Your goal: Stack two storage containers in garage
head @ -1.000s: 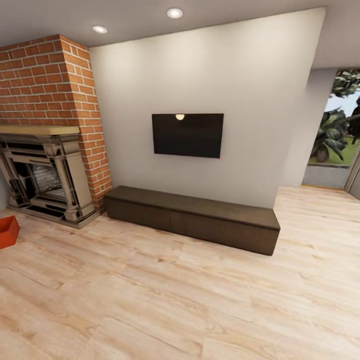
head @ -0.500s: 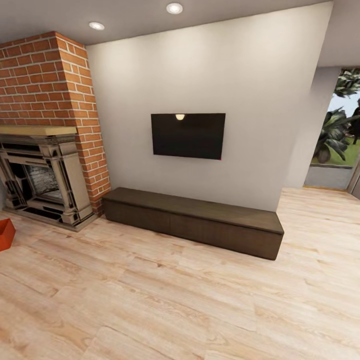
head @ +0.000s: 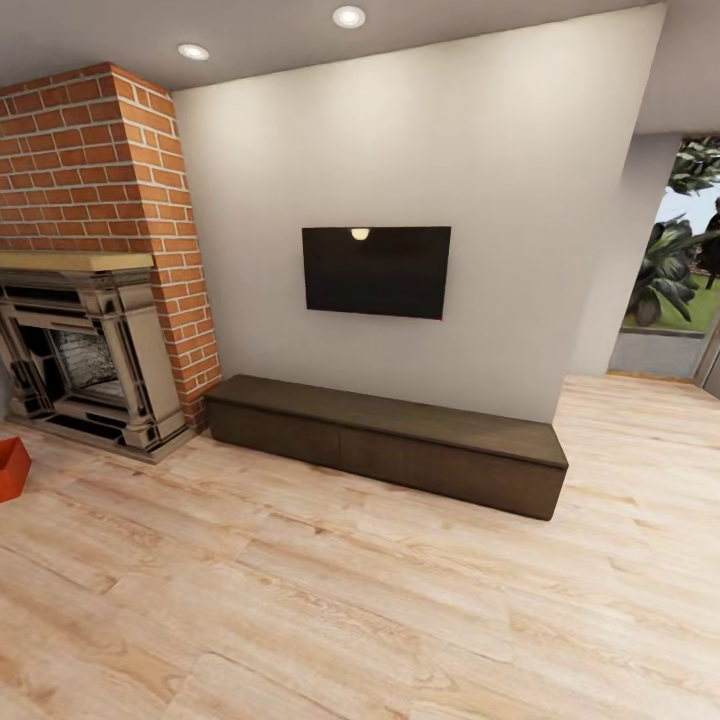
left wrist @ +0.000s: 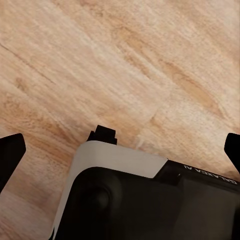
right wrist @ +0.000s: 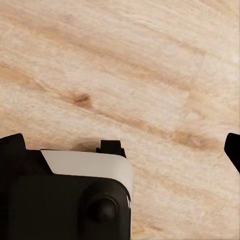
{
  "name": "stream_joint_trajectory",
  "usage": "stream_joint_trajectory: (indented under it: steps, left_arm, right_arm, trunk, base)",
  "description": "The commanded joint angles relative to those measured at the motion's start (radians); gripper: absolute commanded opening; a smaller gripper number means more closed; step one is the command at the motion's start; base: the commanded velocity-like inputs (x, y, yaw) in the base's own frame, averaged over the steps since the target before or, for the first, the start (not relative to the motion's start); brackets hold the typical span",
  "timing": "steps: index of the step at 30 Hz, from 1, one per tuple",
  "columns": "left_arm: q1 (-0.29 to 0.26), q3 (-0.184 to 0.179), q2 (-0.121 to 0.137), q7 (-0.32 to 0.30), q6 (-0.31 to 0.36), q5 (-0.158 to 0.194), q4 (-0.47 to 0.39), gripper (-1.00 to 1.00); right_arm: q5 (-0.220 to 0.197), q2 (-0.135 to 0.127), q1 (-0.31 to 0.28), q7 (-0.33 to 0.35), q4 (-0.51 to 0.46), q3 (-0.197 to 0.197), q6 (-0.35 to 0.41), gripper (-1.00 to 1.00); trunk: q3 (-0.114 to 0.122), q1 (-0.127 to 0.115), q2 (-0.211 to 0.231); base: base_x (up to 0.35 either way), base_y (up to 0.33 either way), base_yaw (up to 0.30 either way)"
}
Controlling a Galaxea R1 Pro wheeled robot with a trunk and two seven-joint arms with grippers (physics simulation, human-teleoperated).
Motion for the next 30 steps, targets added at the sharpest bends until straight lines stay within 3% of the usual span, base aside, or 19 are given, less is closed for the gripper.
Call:
stream_joint_trajectory:
  steps: [1, 8, 30]
  left_arm:
    - [-0.001, -0.005, 0.000, 0.002, -0.001, 0.006, 0.000, 1.00]
    - [-0.001, -0.005, 0.000, 0.002, -0.001, 0.006, 0.000, 1.00]
    - [-0.001, -0.004, 0.000, 0.002, -0.001, 0.008, 0.000, 1.00]
  right_arm:
    - [-0.007, 0.001, -0.001, 0.001, 0.003, 0.006, -0.005, 1.00]
    - [-0.002, -0.005, -0.001, 0.013, 0.003, 0.007, -0.005, 1.00]
    - [0.000, -0.008, -0.001, 0.007, 0.003, 0.012, -0.006, 1.00]
  trunk:
    - [-0.001, 0.000, -0.001]
    - [-0.001, 0.000, -0.001]
    - [-0.001, 0.000, -0.001]
  base:
    - [0.000, 0.000, 0.000]
    - [0.000, 0.000, 0.101]
    - [0.000, 0.000, 0.289]
